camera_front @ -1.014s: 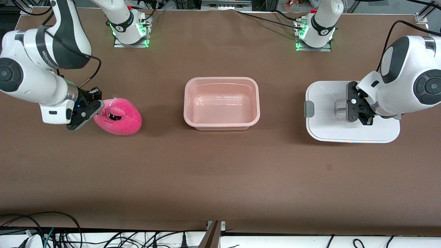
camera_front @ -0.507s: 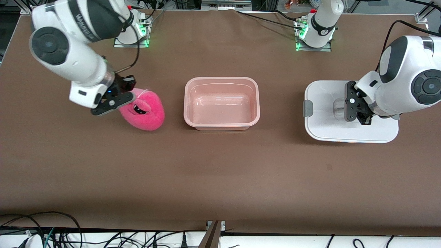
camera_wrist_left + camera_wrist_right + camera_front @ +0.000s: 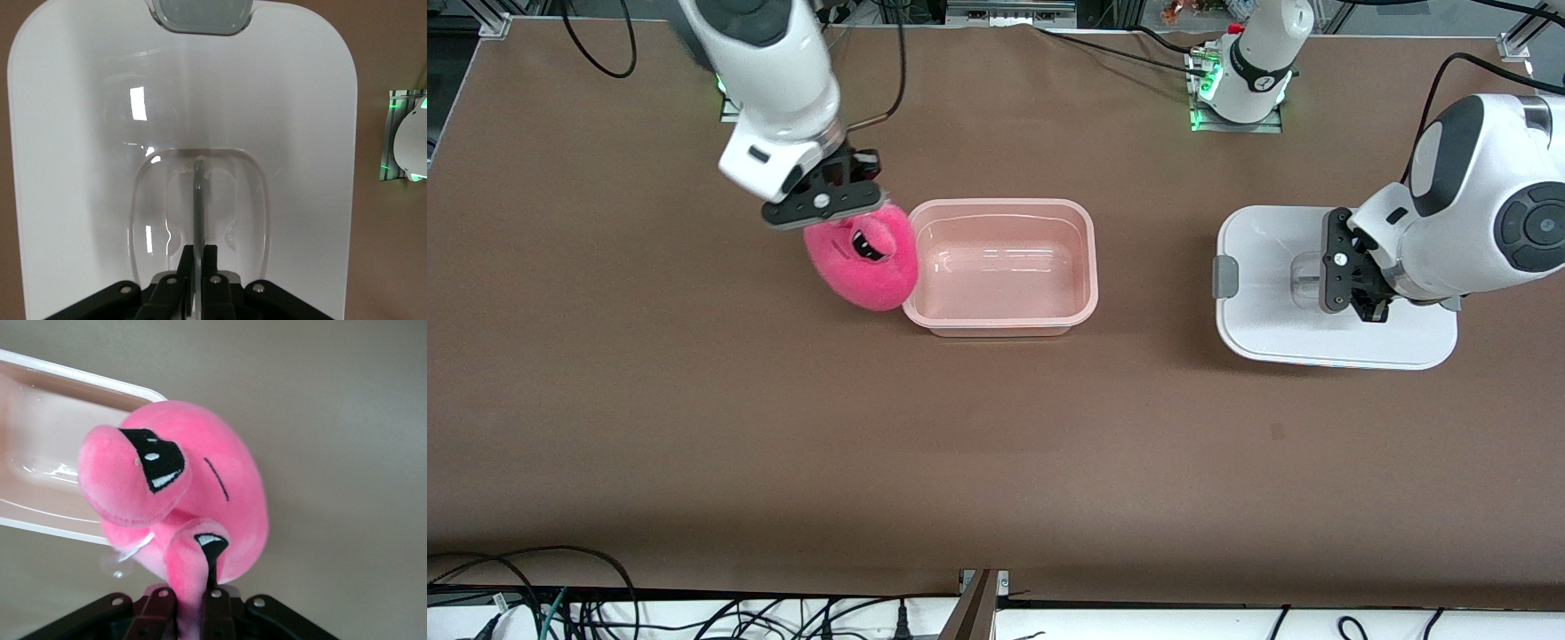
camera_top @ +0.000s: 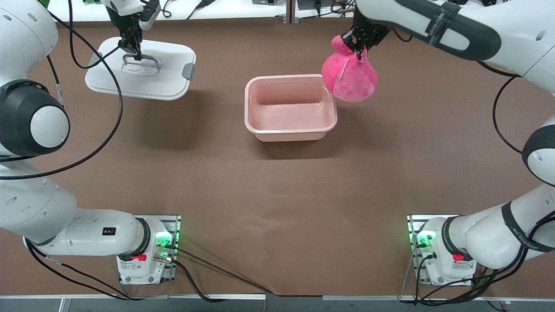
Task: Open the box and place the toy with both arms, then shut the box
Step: 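Carry the pink toy over the open box with the right gripper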
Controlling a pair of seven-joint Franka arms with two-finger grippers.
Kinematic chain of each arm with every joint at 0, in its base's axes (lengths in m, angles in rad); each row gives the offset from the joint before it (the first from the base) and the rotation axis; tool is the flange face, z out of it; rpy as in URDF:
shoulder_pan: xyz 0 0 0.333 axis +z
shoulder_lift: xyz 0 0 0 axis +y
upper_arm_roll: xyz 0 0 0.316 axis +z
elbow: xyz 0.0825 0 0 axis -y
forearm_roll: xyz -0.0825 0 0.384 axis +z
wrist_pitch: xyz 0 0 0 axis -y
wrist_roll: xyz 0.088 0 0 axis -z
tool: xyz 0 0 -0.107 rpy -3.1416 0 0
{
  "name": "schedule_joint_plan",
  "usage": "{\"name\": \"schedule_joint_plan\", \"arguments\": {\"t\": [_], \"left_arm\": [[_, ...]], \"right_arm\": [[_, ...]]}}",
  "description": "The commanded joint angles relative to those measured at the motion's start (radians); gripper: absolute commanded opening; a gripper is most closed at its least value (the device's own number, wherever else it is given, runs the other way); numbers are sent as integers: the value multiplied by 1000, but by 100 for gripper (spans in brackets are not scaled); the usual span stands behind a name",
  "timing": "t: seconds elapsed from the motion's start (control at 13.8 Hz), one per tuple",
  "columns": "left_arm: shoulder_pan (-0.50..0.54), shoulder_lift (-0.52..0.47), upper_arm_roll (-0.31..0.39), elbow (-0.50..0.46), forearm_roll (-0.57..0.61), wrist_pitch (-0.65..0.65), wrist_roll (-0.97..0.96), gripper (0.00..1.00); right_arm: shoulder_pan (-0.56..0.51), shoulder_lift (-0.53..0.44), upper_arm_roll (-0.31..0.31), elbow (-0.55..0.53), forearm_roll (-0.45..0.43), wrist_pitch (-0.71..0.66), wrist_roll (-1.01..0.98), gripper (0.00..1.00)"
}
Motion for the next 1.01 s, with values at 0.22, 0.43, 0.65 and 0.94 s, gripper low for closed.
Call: {"name": "schedule_joint_plan", "arguments": {"t": [0.22, 0.43, 0.65, 0.94], "left_arm": [[14, -14, -2, -9, -23, 1, 57, 0], [14, -14, -2, -9, -23, 1, 58, 0], [14, -14, -2, -9, -23, 1, 58, 0], [14, -14, -2, -9, -23, 1, 58, 0]], "right_arm": [[110, 80, -6, 37, -65, -23, 202, 0], [127, 99, -6, 51, -71, -6, 253, 0], [176, 131, -6, 75, -94, -6, 317, 0], [242, 166, -8, 117, -118, -6, 395, 0]]}}
